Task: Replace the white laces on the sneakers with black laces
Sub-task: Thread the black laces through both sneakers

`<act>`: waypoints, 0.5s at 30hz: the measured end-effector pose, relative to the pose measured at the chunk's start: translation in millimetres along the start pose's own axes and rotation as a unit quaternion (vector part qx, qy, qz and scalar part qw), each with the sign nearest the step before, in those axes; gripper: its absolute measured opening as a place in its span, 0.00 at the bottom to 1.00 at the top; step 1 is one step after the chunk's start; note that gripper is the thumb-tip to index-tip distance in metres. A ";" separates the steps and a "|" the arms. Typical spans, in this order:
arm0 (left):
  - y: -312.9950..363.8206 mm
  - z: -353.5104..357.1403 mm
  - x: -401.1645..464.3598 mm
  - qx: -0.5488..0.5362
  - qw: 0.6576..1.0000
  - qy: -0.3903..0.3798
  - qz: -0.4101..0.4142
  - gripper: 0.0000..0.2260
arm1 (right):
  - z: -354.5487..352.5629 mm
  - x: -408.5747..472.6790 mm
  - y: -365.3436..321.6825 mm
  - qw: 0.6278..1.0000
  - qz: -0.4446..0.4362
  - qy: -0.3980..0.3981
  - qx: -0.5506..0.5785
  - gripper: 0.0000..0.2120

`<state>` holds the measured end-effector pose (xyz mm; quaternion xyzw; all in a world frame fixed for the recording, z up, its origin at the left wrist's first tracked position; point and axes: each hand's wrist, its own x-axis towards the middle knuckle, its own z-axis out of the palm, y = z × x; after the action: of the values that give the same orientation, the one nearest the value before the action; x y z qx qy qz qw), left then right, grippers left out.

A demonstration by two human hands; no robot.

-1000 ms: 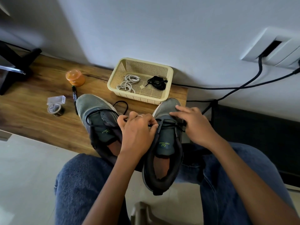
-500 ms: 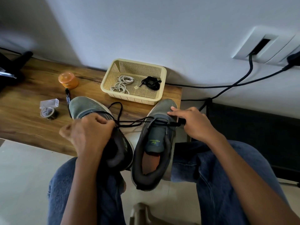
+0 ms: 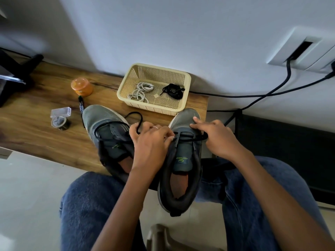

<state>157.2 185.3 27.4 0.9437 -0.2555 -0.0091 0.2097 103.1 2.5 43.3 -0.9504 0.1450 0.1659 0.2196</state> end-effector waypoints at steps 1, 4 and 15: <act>-1.1 0.2 0.1 -0.002 1.000 0.000 -0.004 0.07 | 0.6 0.0 0.4 1.000 0.000 0.000 0.000 0.36; 0.7 -1.8 0.3 -0.018 1.000 -0.020 -0.016 0.10 | 0.9 0.1 1.0 1.000 -0.001 0.000 -0.002 0.37; -11.0 -5.8 3.2 -0.055 0.997 -0.031 -0.053 0.06 | 0.1 -1.2 -0.6 0.999 0.007 -0.013 -0.030 0.37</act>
<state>166.0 194.6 28.6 0.9423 -0.2105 -0.0632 0.2523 102.2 3.3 43.9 -0.9533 0.1439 0.1838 0.1918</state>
